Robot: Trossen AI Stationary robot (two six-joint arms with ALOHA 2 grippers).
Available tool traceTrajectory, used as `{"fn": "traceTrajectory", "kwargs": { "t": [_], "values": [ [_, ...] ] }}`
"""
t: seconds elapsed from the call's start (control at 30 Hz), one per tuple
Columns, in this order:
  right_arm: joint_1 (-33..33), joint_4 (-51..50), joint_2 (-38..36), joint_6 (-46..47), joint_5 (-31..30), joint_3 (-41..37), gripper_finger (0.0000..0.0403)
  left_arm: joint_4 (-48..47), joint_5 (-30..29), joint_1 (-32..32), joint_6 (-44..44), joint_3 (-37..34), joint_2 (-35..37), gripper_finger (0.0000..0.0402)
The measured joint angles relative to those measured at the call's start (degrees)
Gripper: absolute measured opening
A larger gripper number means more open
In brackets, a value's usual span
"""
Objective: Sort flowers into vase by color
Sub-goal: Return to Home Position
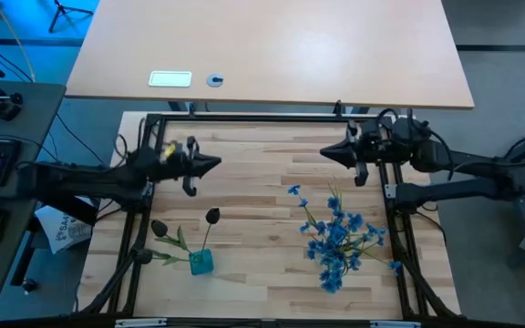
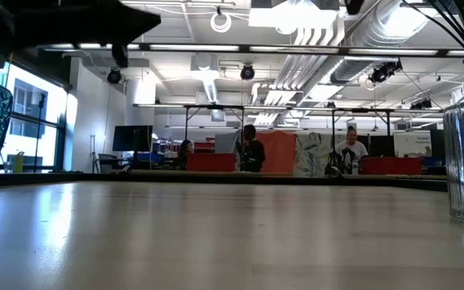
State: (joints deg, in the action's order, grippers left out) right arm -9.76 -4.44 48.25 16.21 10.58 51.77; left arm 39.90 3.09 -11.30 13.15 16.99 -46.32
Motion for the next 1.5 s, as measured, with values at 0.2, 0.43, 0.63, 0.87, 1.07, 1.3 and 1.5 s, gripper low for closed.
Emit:
{"fn": "traceTrajectory", "kwargs": {
  "t": [0.2, 0.43, 0.63, 0.87, 1.07, 1.3, 1.5],
  "values": [
    [0.1, -7.4, -4.7, 1.9, -0.6, -0.1, 0.0000, 9.5, -9.9, 4.7, 3.5, -9.8, 1.3, 0.0000],
    [4.8, -19.0, -9.2, 4.9, -1.0, -0.1, 0.0000, 14.4, -16.3, 6.5, 5.5, -16.3, 1.3, 0.0000],
    [12.9, -13.7, -15.1, 8.6, -3.5, -8.0, 0.0000, 13.4, -17.8, 6.5, 9.4, -16.3, 1.4, 0.0000],
    [19.7, 3.8, -26.9, 13.2, -9.2, -26.9, 0.0000, 13.9, -16.6, 6.5, 10.8, -16.3, 1.4, 0.0000],
    [17.7, 9.4, -33.9, 6.3, -13.4, -33.8, 0.0000, 13.0, -14.8, 6.5, 10.3, -16.3, 1.4, 0.0000],
    [14.2, 16.6, -37.6, 5.2, -7.3, -41.7, 0.0000, 12.2, -14.8, 6.5, 10.3, -16.3, 1.3, 0.0000],
    [13.9, 22.0, -40.3, 7.3, -5.7, -47.4, 0.0000, 12.2, -14.8, 6.5, 10.3, -16.3, 1.3, 0.0000]
  ]
}}
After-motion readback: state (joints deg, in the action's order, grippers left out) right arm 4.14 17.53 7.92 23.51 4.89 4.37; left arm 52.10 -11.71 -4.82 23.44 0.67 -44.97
